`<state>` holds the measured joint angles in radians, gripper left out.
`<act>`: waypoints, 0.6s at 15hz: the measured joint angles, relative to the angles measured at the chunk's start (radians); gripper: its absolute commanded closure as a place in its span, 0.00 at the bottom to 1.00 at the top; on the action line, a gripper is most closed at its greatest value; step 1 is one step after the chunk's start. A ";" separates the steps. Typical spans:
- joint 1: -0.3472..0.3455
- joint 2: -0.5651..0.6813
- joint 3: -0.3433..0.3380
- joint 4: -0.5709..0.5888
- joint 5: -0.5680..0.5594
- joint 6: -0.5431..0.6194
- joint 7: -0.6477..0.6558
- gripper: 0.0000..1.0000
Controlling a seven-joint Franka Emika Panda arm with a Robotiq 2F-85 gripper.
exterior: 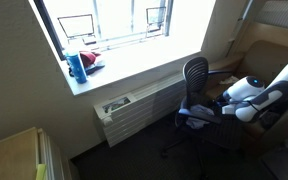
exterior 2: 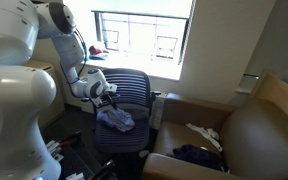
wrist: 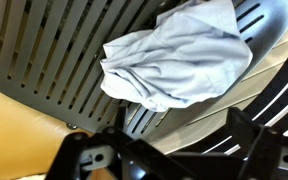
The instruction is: Move the blue shirt to the sofa chair
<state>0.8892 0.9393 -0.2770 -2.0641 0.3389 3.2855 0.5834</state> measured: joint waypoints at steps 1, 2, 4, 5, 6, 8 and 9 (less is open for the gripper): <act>-0.064 -0.009 0.032 0.008 0.007 0.011 -0.002 0.00; -0.137 -0.020 0.071 0.017 0.008 0.015 -0.005 0.00; -0.289 -0.041 0.167 0.043 0.006 0.014 -0.030 0.00; -0.366 -0.044 0.228 0.064 0.004 0.011 -0.048 0.00; -0.443 -0.038 0.294 0.089 0.001 0.005 -0.067 0.00; -0.591 0.005 0.432 0.148 -0.009 -0.015 -0.106 0.00; -0.650 0.033 0.486 0.173 -0.018 -0.021 -0.122 0.00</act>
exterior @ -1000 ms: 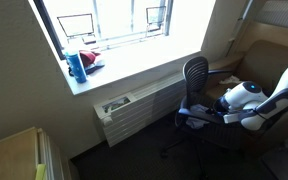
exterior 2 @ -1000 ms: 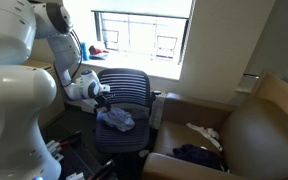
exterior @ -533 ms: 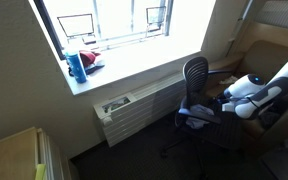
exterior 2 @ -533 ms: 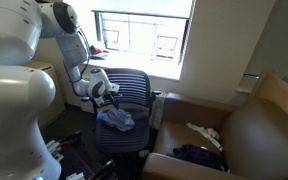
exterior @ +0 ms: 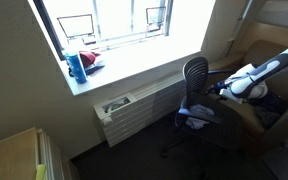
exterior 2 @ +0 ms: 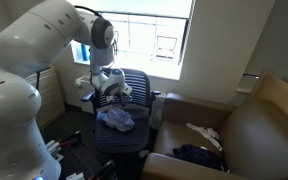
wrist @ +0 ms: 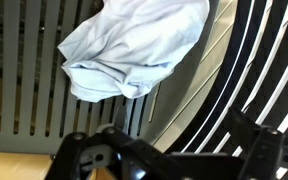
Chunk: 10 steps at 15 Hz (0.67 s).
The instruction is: Move the blue shirt to the sofa chair
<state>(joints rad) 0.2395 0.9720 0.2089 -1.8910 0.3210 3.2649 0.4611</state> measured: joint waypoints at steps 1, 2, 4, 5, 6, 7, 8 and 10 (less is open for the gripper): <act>-0.033 0.022 0.027 0.018 -0.005 -0.001 -0.010 0.00; -0.048 0.036 0.036 0.030 -0.009 -0.001 -0.013 0.00; -0.041 0.043 0.028 0.034 -0.002 -0.003 -0.013 0.00; -0.031 0.048 0.023 0.035 0.001 -0.015 -0.012 0.00; -0.020 0.061 0.018 0.041 0.004 -0.037 -0.011 0.00; -0.005 0.083 0.012 0.053 0.004 -0.067 -0.009 0.00; 0.012 0.111 0.007 0.069 0.004 -0.095 -0.009 0.00; 0.049 0.176 -0.004 0.113 0.004 -0.140 -0.006 0.00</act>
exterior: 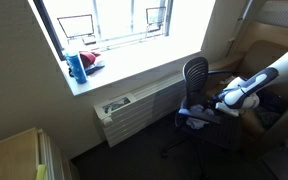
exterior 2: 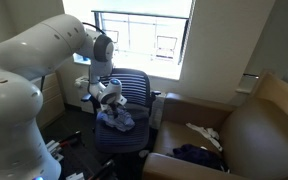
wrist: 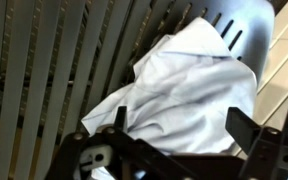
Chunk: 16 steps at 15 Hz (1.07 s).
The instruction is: Move the blue shirt to the sofa chair
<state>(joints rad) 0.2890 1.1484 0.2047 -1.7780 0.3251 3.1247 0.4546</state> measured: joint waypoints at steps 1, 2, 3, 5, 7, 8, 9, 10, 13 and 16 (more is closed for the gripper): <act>0.015 0.021 -0.006 0.014 0.000 0.002 0.002 0.00; 0.020 0.026 -0.006 0.016 0.000 0.007 0.002 0.00; 0.020 0.024 -0.006 0.016 0.000 0.008 0.002 0.00; 0.019 0.023 -0.007 0.018 0.000 0.019 0.000 0.00; 0.011 0.033 0.009 0.024 0.001 0.061 0.000 0.00; -0.013 0.048 0.038 0.037 0.001 0.062 0.000 0.00; -0.050 0.071 0.074 0.059 0.001 0.052 0.000 0.00; -0.087 0.100 0.107 0.088 0.001 0.035 0.000 0.00; -0.166 0.189 0.142 0.198 0.019 -0.017 0.001 0.00; -0.180 0.227 0.147 0.243 0.020 -0.027 0.001 0.00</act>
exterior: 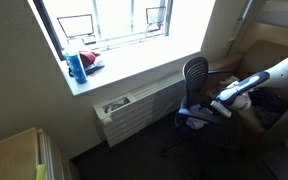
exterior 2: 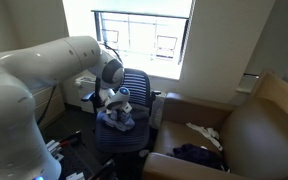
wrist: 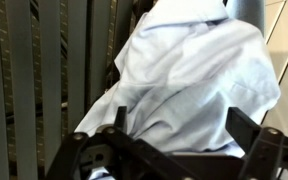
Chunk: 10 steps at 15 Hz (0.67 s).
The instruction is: Move the blue shirt to the sofa chair
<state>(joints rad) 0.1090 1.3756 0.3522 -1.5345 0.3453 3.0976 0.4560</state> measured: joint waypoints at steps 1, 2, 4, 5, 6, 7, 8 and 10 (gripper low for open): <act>0.003 0.000 0.000 0.001 0.000 0.000 0.000 0.00; 0.008 0.001 -0.003 0.001 0.001 0.014 0.000 0.00; 0.017 0.005 -0.004 0.004 0.006 0.055 0.000 0.00; 0.024 0.014 -0.007 0.013 0.014 0.067 0.001 0.00; 0.032 0.028 -0.015 0.029 0.023 0.070 0.004 0.00; 0.041 0.045 -0.024 0.046 0.033 0.062 0.011 0.00; 0.047 0.064 -0.032 0.061 0.037 0.059 0.016 0.00; 0.051 0.088 -0.036 0.081 0.037 0.059 0.021 0.00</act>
<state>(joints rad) 0.1597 1.4640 0.3164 -1.4531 0.3828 3.1562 0.4765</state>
